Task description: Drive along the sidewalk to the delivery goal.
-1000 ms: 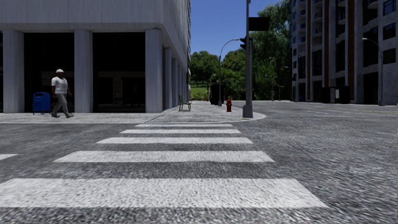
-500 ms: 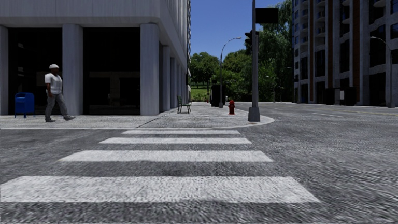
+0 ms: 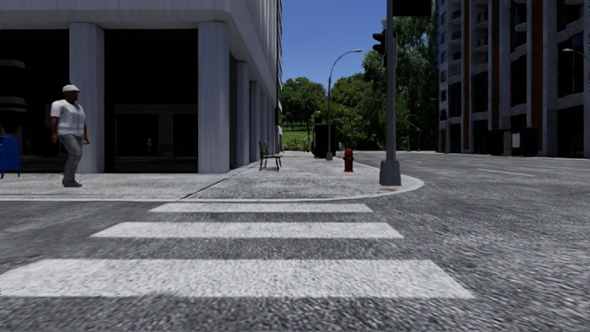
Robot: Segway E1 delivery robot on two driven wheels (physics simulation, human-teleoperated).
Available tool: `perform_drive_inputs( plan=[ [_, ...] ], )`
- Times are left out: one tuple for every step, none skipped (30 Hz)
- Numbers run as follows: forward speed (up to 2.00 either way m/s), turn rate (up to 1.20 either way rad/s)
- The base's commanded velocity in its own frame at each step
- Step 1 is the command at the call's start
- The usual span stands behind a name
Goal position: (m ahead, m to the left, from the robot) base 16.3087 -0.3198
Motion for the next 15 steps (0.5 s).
perform_drive_inputs(
  plan=[
    [2.00, -0.10],
    [2.00, -0.10],
    [2.00, -0.10],
    [2.00, -0.10],
    [2.00, -0.11],
    [2.00, -0.11],
    [2.00, -0.13],
    [2.00, -0.15],
    [2.00, -0.17],
    [2.00, -0.18],
    [2.00, -0.19],
    [2.00, -0.21],
    [2.00, -0.22],
    [2.00, -0.22],
    [2.00, -0.24]
  ],
)
